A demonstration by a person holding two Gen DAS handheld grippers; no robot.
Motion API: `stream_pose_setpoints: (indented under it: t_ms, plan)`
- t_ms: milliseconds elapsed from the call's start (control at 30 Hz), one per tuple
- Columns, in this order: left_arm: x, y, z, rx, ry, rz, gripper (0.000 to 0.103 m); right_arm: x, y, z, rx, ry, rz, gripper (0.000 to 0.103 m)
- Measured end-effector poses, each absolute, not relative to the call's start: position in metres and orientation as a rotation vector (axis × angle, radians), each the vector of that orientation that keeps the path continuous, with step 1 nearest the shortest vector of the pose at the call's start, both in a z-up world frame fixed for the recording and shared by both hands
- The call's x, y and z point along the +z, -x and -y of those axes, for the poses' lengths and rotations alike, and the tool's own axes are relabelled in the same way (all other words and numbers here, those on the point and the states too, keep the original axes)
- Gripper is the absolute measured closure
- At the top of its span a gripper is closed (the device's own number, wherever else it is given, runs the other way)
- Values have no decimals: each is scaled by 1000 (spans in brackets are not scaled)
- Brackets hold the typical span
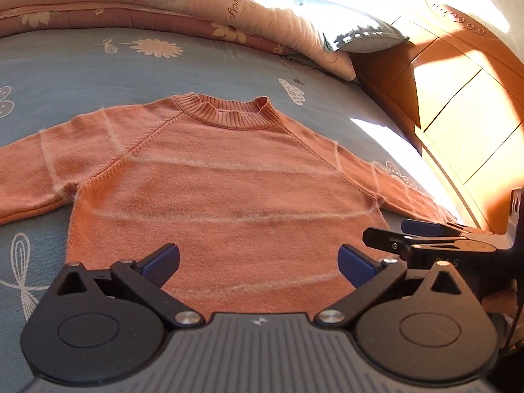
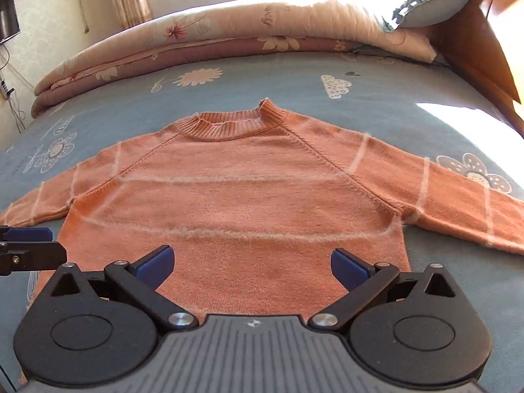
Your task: Fold clothes
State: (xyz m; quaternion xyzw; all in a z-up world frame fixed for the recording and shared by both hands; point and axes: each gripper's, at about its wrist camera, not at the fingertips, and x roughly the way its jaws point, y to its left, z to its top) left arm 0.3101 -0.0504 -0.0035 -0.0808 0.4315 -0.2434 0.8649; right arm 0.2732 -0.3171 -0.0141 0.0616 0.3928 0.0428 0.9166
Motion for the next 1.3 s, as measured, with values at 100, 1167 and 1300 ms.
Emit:
stream_pose_setpoints:
  t_ms: [100, 1167, 1300]
  plan:
    - [10, -276, 50, -440, 166, -909, 1, -3, -219, 320, 138, -162, -756, 0]
    - [-94, -191, 44, -366, -12, -654, 1, -107, -89, 267, 77, 56, -570, 0]
    - [-113, -201, 47, -380, -15, -665, 1, -122, -95, 281, 24, 19, -612, 0]
